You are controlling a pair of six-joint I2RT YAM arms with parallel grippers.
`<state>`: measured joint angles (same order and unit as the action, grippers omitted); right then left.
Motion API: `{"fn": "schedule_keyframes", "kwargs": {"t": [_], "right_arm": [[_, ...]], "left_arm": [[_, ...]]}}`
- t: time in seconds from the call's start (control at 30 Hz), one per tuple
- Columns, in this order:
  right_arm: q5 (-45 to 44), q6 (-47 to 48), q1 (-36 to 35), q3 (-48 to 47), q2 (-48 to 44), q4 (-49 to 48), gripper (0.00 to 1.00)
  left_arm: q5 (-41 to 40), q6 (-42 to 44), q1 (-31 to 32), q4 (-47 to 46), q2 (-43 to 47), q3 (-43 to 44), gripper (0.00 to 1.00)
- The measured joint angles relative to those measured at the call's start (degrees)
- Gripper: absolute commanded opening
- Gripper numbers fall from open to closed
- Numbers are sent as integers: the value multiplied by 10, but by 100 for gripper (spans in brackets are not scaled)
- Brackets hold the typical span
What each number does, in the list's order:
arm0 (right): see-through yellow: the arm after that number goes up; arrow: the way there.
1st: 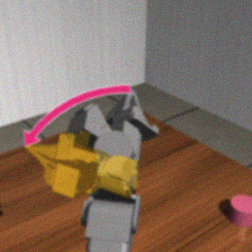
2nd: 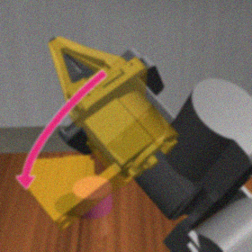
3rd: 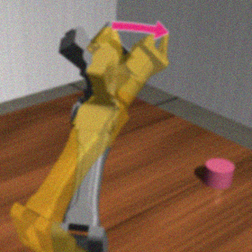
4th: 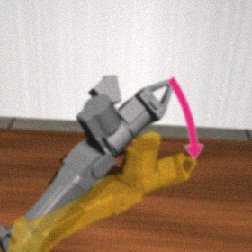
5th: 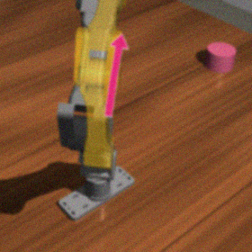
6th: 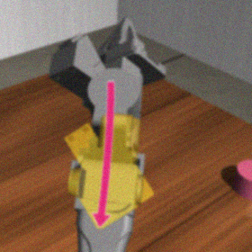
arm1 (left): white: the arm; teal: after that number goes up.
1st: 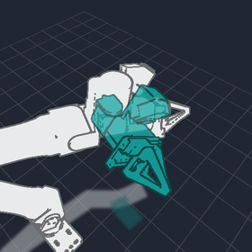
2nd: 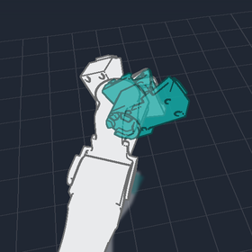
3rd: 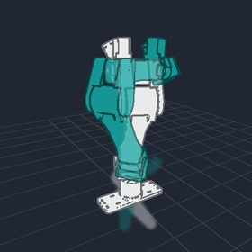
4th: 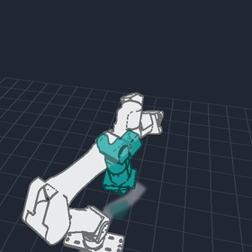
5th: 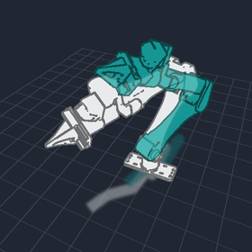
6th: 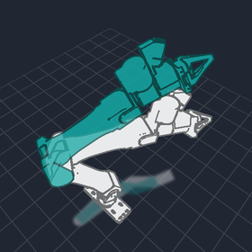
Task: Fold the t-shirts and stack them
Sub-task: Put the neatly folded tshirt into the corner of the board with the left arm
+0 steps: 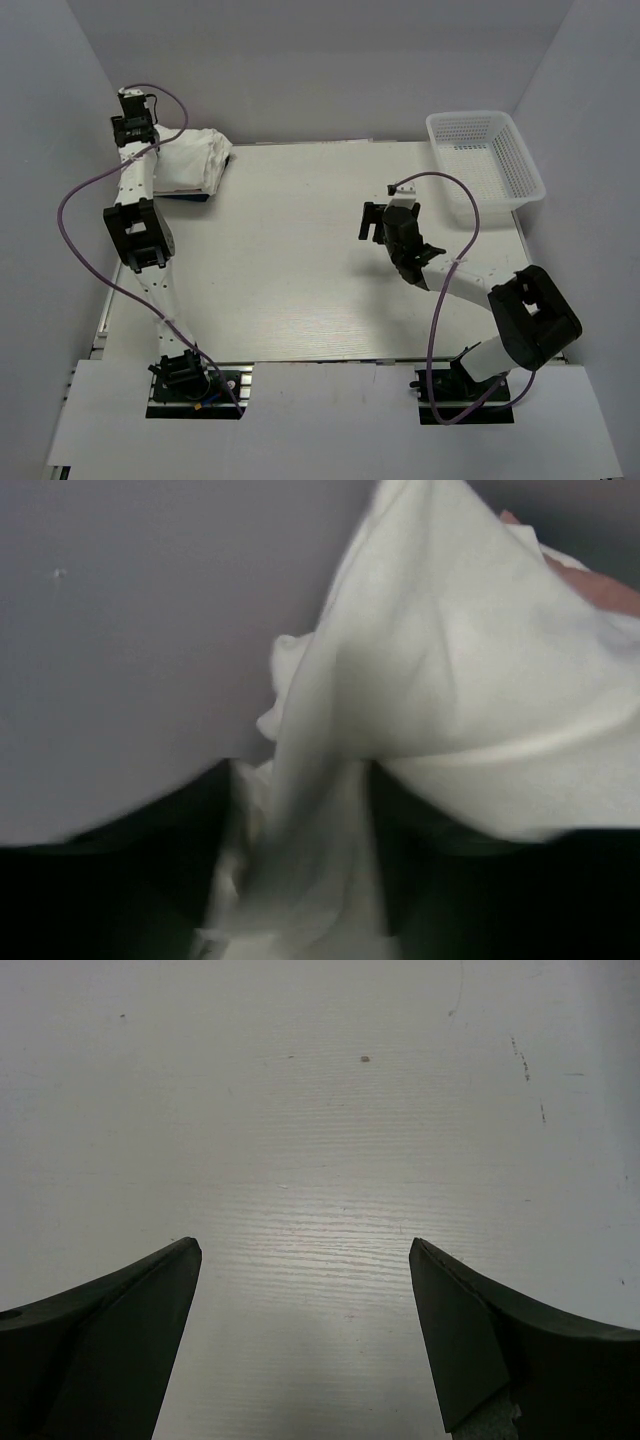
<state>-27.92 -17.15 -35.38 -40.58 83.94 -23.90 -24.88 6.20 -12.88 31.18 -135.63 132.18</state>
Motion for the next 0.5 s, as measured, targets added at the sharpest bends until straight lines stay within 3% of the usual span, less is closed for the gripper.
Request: {"fn": "schedule_keyframes", "kwargs": {"t": [0.33, 0.43, 0.5], "right_arm": [[20, -9, 0, -3, 3, 5, 90], [40, -21, 0, -3, -14, 19, 90], [52, -30, 0, -3, -33, 34, 90]], "left_arm": [[48, -33, -1, -5, 22, -19, 100], [84, -65, 7, 27, 68, -33, 100], [120, -101, 11, 36, 135, -87, 100]]}}
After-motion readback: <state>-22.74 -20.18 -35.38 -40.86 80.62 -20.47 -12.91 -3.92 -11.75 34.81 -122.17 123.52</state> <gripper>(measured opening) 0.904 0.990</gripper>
